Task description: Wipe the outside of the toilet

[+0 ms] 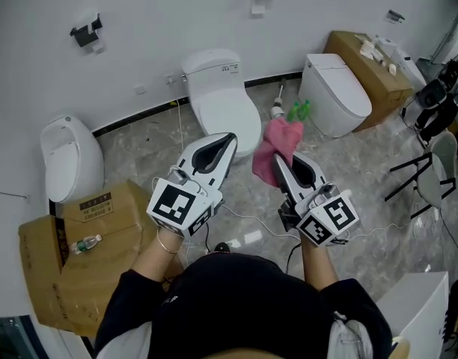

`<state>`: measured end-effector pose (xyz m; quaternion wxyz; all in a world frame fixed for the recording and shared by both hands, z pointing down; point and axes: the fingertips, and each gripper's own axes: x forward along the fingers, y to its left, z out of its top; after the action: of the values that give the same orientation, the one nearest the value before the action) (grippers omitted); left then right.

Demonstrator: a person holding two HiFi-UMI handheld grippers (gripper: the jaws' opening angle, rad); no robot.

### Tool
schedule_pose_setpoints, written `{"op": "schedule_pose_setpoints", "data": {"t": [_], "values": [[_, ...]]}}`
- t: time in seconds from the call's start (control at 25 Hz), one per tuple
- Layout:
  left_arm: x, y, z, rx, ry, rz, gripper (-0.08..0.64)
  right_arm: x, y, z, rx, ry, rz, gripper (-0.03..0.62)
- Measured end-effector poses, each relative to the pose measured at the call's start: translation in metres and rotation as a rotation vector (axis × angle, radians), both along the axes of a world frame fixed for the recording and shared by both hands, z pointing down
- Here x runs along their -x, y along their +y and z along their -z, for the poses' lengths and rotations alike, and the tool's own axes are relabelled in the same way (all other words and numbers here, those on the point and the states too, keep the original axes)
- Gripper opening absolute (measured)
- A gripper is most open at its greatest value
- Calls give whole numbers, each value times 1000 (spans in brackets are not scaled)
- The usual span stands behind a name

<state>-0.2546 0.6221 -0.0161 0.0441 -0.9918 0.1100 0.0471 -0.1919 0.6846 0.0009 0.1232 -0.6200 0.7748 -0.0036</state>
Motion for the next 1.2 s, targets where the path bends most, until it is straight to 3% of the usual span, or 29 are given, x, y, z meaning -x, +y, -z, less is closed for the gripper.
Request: {"op": "schedule_pose_setpoints", "data": {"t": [0.52, 1.2], "values": [[-6, -69, -19, 45, 5, 27, 9, -13, -64, -16, 49, -22, -4, 55], [-71, -200, -5, -11, -30, 196, 9, -105, -203, -6, 30, -50, 105, 55]]}}
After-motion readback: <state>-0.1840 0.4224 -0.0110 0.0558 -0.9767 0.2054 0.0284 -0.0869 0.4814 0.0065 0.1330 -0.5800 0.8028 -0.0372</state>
